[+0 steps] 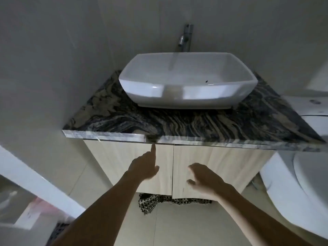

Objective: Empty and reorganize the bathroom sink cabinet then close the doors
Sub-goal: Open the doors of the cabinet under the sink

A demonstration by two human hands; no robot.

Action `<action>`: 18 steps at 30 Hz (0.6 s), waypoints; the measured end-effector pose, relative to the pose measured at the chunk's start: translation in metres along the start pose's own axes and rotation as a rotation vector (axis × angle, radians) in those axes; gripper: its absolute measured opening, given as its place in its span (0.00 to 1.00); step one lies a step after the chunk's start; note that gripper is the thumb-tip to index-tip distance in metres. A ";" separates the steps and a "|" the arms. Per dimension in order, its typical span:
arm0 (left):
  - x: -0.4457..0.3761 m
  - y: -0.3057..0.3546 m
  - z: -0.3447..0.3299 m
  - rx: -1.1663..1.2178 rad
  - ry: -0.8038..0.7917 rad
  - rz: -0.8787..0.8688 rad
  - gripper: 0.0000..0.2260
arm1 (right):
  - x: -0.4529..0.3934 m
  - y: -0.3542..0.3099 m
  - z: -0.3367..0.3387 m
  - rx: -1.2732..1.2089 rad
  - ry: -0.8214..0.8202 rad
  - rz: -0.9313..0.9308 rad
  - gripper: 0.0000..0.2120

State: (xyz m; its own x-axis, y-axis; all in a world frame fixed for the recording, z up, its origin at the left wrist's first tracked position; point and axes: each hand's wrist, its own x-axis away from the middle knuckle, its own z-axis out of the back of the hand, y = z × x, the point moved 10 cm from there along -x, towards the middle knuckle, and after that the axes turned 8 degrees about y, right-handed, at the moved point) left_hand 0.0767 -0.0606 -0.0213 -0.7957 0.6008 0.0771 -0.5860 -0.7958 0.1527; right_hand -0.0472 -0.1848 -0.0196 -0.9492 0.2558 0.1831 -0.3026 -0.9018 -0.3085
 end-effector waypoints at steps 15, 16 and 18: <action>-0.049 -0.028 -0.040 0.276 0.864 -0.259 0.30 | -0.096 -0.052 -0.026 0.464 0.977 0.286 0.34; -0.048 -0.027 -0.041 0.284 0.890 -0.262 0.29 | -0.099 -0.054 -0.026 0.484 0.986 0.275 0.33; -0.050 -0.027 -0.042 0.289 0.922 -0.250 0.30 | -0.100 -0.061 -0.021 0.519 0.998 0.258 0.27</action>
State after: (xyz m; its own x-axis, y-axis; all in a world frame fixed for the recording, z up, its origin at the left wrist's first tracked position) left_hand 0.1260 -0.0726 -0.0708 -0.5340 0.3570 -0.7665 -0.7908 -0.5317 0.3033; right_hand 0.0642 -0.1481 -0.0383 -0.6936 -0.0043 -0.7203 -0.2376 -0.9427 0.2344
